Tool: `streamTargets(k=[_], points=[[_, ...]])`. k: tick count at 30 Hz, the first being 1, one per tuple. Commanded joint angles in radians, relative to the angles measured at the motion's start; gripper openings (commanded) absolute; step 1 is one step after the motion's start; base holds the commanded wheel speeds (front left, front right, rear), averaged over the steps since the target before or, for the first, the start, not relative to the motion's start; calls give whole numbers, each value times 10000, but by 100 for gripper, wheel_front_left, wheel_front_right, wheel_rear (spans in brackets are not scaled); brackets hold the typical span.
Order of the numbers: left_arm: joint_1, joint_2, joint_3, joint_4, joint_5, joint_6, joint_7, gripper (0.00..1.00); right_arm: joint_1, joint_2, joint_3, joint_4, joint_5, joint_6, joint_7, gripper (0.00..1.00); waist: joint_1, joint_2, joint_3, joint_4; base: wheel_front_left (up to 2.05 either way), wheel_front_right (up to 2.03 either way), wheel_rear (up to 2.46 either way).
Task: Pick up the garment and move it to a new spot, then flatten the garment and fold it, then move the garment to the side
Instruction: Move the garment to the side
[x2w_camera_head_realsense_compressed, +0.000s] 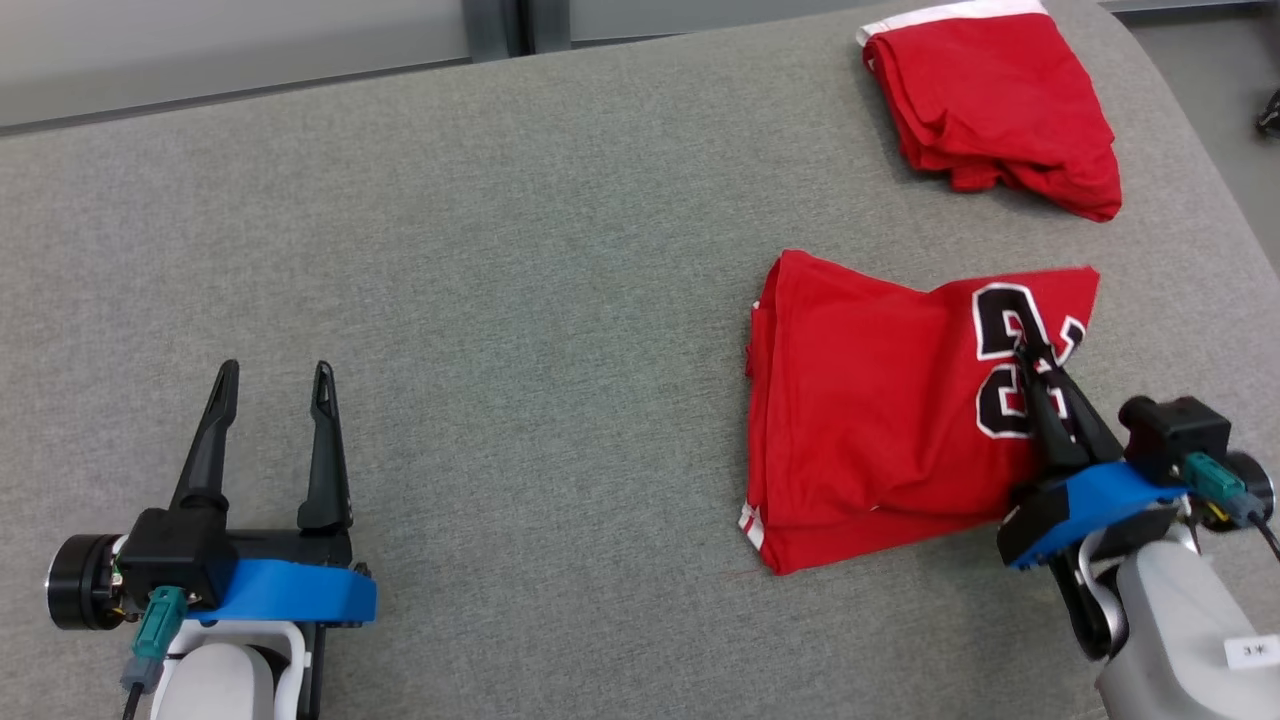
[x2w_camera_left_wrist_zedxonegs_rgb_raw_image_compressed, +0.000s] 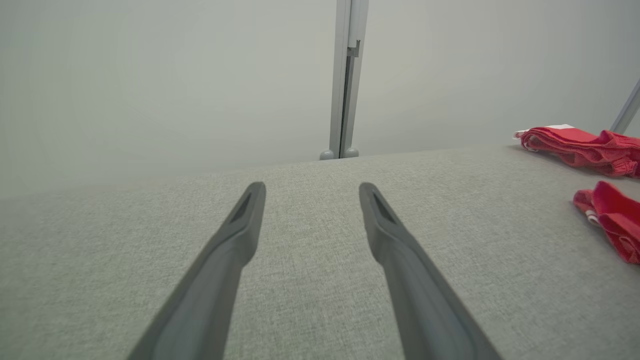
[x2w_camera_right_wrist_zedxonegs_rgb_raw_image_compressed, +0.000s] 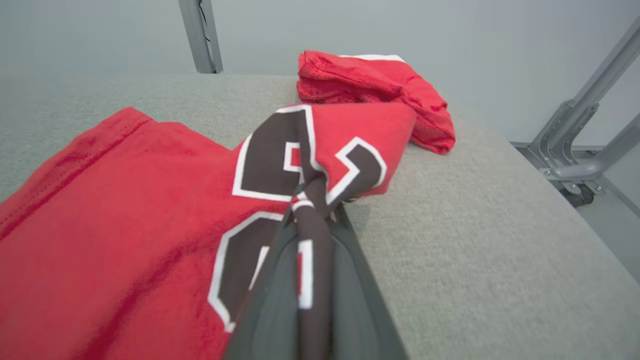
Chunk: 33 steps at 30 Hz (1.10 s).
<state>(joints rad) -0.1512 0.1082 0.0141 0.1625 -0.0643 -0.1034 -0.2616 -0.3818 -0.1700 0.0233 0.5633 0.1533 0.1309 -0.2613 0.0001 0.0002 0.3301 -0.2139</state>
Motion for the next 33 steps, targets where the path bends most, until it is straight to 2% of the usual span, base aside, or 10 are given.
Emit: streamTargets(k=[1, 8, 17, 22, 30, 33], points=[[-139, 23, -30, -22, 49, 0, -39, 100, -365, -96, 134, -179, -125, -1, -45, 0, -1, -2, 95, 122, 0, 0, 0], [-421, -12, -85, -152, 67, -9, -39, 100, -2279, -737, 1207, -284, -404, -1, -15, 0, -1, -2, 512, 607, 0, 0, 0], [-886, -28, -140, -509, 97, -40, -39, 100, -5192, -1930, 1983, 664, 12, -1, 613, 0, -1, -2, 1417, 1211, 0, 0, 0], [-1088, 14, -87, -855, 124, -17, -39, 100, -6407, -2596, 1875, 1646, 253, -1, 885, 0, -1, -2, 2015, 1231, 0, 0, 0], [-1377, 74, -155, -1242, 220, -17, -39, 100, -7597, -4342, 1994, 2887, 589, -1, 1112, 0, -1, -2, 2593, 1196, 0, 0, 0], [-1404, 106, -132, -1400, 213, -2, -39, 100, -7862, -4767, 2295, 3285, 717, -1, 1406, 0, -1, -2, 2686, 1064, 0, 0, 0]])
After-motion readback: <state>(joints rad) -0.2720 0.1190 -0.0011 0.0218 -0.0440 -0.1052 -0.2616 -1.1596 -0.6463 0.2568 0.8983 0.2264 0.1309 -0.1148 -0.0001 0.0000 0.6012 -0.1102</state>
